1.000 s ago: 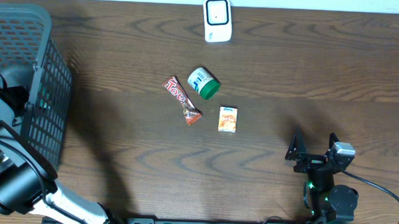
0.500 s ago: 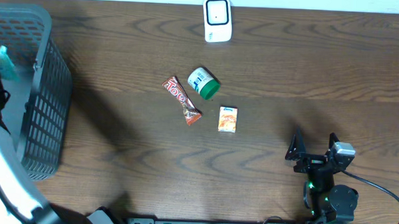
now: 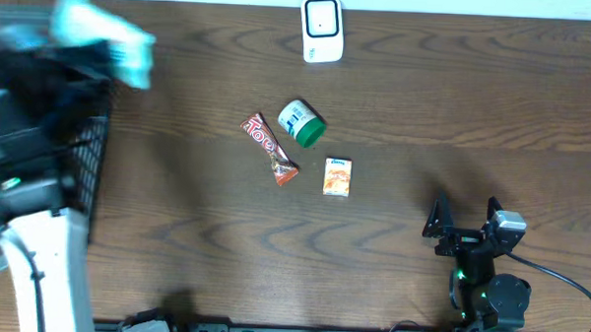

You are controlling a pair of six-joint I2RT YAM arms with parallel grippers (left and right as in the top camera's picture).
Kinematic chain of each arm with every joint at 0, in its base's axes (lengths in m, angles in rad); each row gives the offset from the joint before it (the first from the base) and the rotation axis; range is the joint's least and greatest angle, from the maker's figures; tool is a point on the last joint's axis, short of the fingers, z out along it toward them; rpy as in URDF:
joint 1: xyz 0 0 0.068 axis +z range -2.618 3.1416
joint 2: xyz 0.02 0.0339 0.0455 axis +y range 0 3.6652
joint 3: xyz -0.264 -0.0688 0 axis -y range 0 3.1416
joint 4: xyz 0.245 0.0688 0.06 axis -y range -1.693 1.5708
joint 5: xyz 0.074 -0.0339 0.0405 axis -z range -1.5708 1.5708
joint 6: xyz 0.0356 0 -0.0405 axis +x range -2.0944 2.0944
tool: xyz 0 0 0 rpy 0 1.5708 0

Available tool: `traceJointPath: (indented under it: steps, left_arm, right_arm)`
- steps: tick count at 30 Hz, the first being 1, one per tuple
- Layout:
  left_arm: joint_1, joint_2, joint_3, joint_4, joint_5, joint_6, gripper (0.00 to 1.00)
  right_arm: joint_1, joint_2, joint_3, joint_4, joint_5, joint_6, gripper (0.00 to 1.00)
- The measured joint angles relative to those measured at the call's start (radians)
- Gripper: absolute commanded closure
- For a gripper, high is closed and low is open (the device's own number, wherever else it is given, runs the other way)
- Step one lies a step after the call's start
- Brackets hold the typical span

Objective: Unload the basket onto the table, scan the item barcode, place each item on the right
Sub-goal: 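Lift the wipes pack out of the basket toward the table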

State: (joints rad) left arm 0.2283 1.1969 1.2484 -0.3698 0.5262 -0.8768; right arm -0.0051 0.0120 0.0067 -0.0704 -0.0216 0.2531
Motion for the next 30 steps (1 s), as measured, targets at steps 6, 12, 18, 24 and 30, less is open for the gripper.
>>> traceJointPath:
  steps: [6, 12, 18, 24, 30]
  left_arm:
    - [-0.336, 0.121, 0.0, -0.266, -0.213, 0.126, 0.93]
    - [-0.489, 0.286, -0.022, -0.409, -0.393, 0.156, 0.93]
    - [-0.563, 0.497, -0.048, -0.365, -0.45, 0.149, 0.93]
    - [-0.565, 0.608, -0.055, -0.364, -0.502, 0.141, 0.93]
    - [-0.56, 0.565, -0.058, -0.431, -0.583, 0.129, 0.07]
  right_arm:
    - [0.0, 0.0, 0.0, 0.0, 0.0, 0.0, 0.01]
    - [0.0, 0.0, 0.0, 0.0, -0.001, 0.0, 0.01]
    - [0.0, 0.0, 0.0, 0.0, 0.0, 0.0, 0.01]
    - [0.0, 0.0, 0.0, 0.0, -0.001, 0.0, 0.01]
    - [0.0, 0.0, 0.0, 0.0, 0.0, 0.0, 0.01]
